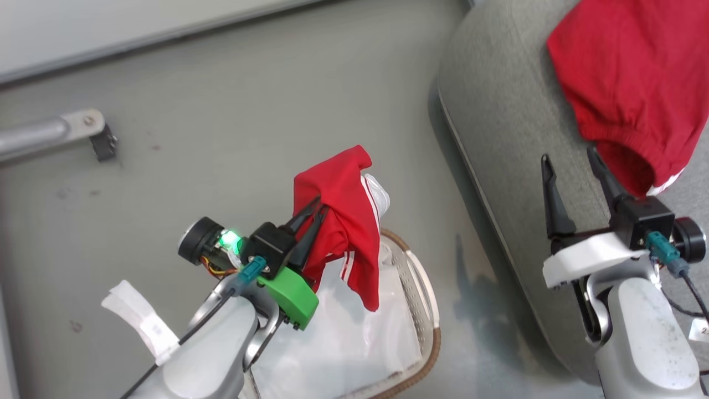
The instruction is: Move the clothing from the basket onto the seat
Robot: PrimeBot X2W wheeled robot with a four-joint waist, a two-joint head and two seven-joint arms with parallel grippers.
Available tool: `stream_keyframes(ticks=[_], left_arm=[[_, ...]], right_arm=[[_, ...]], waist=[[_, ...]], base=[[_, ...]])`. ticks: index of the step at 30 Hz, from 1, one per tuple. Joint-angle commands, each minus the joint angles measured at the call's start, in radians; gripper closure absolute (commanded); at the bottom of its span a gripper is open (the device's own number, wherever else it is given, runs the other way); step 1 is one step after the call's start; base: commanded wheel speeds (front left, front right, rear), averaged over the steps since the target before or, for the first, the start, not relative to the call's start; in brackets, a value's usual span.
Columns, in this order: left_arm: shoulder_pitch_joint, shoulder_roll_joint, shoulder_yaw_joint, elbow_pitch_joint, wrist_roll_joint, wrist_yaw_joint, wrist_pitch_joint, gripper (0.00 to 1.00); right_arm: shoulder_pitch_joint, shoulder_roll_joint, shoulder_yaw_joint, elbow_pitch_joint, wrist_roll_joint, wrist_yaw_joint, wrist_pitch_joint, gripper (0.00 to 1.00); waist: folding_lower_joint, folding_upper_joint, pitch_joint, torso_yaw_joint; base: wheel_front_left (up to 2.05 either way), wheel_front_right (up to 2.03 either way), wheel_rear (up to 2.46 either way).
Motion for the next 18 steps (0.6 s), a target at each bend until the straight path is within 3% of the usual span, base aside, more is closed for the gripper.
stream_keyframes(ticks=[1,8,18], left_arm=[[0.014,0.013,0.015,-0.02,0.006,-0.002,-0.006,1.0],[-0.069,0.067,0.059,-0.069,0.01,-0.006,-0.002,1.0],[-0.255,0.136,0.082,-0.122,-0.024,-0.024,0.086,1.0]], right_arm=[[0.029,-0.004,0.002,0.009,-0.003,-0.001,-0.002,0.0],[0.074,-0.004,0.034,0.029,-0.009,-0.001,-0.002,0.0],[0.086,-0.004,0.116,0.047,0.007,-0.001,-0.002,0.0]], waist=[[0.0001,0.0,-0.152,0.057],[0.0001,0.0,-0.248,0.068],[0.0001,0.0,-0.324,0.075]], base=[[0.0,0.0,0.0],[0.0,0.0,0.0],[0.0,0.0,0.0]])
